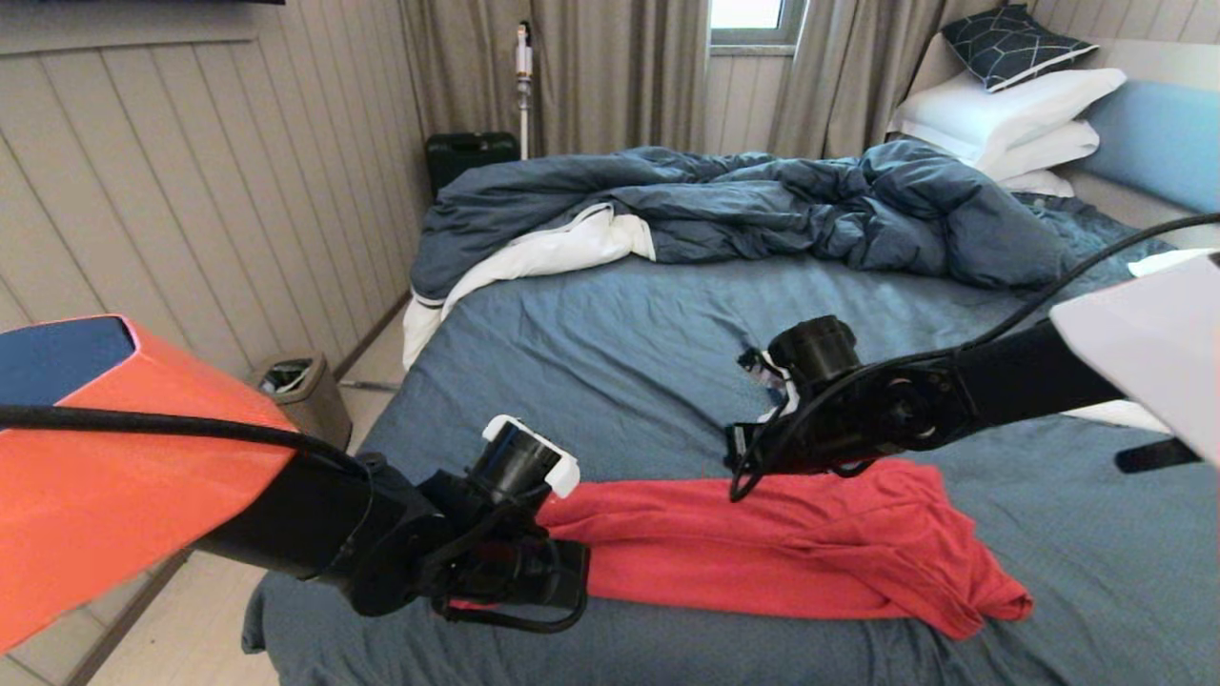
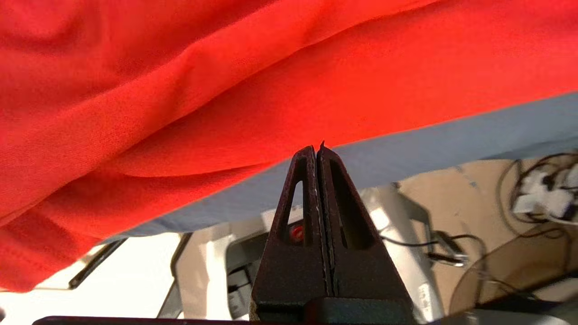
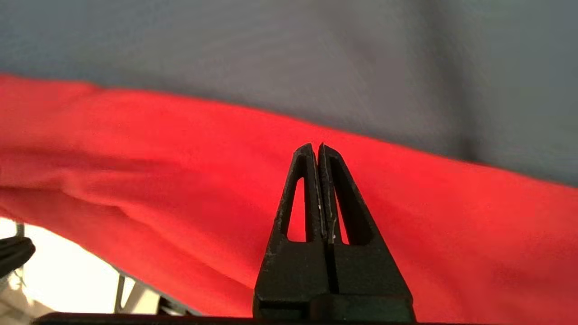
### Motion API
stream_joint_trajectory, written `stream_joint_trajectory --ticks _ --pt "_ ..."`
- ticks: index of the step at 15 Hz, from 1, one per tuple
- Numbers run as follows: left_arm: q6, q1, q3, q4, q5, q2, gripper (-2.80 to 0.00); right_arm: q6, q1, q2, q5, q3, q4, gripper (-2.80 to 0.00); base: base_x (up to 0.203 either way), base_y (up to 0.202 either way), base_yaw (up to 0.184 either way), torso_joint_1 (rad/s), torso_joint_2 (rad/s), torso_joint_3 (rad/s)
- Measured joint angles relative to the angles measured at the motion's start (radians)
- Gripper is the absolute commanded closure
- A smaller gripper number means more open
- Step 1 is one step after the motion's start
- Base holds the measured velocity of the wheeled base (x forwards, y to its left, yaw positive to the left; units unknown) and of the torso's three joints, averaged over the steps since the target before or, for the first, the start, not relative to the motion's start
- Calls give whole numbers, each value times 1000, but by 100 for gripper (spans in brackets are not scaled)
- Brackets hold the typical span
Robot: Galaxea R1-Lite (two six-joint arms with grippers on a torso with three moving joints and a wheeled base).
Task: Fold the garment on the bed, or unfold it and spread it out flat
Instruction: Fold the red T-shirt
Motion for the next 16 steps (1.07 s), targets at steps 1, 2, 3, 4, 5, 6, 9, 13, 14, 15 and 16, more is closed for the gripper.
stream_joint_trajectory --ticks 1,2,3,4,5,6,9,13,14,15,16 --pt "-10 0 -11 1 -2 -17 0 0 20 17 -9 -21 18 0 0 0 0 0 0 0" --pt "-26 0 -33 0 -1 -31 0 1 31 31 -11 -42 43 0 0 0 0 0 0 0" --pt "-40 1 -57 0 1 -40 0 1 35 42 -12 -55 60 0 0 0 0 0 0 0" --pt "-50 2 -85 2 1 -44 0 1 39 50 -12 -64 62 0 0 0 0 0 0 0" --pt "-51 5 -108 3 1 -44 0 2 46 55 -13 -66 64 0 0 0 0 0 0 0" --pt "-51 7 -119 4 1 -41 0 2 53 57 -12 -66 65 0 0 0 0 0 0 0" --pt "-54 9 -144 1 1 10 0 2 82 67 -12 -66 63 0 0 0 0 0 0 0" --pt "-52 11 -162 -5 0 76 0 2 119 88 -13 -72 63 0 0 0 0 0 0 0" --pt "-51 11 -162 -8 -1 87 0 5 127 89 -13 -64 63 0 0 0 0 0 0 0" --pt "-50 10 -158 -13 -2 97 0 8 134 86 -15 -52 63 0 0 0 0 0 0 0" --pt "-50 9 -154 -18 -2 105 0 8 140 81 -18 -39 64 0 0 0 0 0 0 0"
